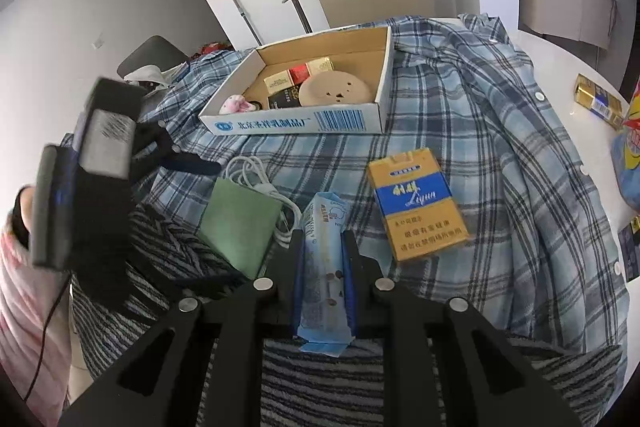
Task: Organize soft objects
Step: 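Lift the green card and blue packet and carry both over the cardboard box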
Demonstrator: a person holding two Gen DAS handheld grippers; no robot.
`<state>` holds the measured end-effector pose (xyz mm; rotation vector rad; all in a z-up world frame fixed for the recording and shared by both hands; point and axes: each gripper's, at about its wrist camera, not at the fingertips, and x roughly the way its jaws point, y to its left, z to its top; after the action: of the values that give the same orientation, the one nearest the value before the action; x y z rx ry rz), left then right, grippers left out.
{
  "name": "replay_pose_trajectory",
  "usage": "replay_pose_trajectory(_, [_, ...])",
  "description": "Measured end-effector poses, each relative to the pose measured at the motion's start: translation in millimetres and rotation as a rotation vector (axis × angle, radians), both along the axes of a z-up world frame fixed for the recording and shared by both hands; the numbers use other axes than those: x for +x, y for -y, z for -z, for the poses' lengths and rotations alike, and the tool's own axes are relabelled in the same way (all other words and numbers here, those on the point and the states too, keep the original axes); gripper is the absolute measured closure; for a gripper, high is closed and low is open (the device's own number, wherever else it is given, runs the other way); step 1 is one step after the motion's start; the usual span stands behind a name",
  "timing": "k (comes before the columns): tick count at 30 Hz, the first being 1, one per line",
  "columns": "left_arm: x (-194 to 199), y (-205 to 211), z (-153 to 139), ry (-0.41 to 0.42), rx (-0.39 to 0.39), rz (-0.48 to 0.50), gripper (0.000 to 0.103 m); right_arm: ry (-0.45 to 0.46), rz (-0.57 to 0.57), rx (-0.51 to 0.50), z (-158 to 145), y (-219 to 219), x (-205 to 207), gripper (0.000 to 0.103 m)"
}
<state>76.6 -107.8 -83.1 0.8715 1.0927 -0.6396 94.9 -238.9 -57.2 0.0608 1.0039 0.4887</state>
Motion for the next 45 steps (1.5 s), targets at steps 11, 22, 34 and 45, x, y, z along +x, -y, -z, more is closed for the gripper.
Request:
replay_pose_trajectory(11, [1, 14, 11, 0.035, 0.12, 0.061, 0.007, -0.012, -0.021, 0.027, 7, -9, 6, 0.087])
replay_pose_trajectory(22, [22, 9, 10, 0.045, -0.018, -0.066, 0.02, 0.063, 0.048, 0.066, 10, 3, 8, 0.087])
replay_pose_trajectory(34, [22, -13, -6, -0.006, -0.251, -0.132, 0.025, 0.047, 0.048, 0.081, 17, 4, 12, 0.087])
replay_pose_trajectory(45, [20, -44, -67, 0.173, -0.49, -0.333, 0.025, 0.102, 0.087, 0.079, -5, 7, 11, 0.087])
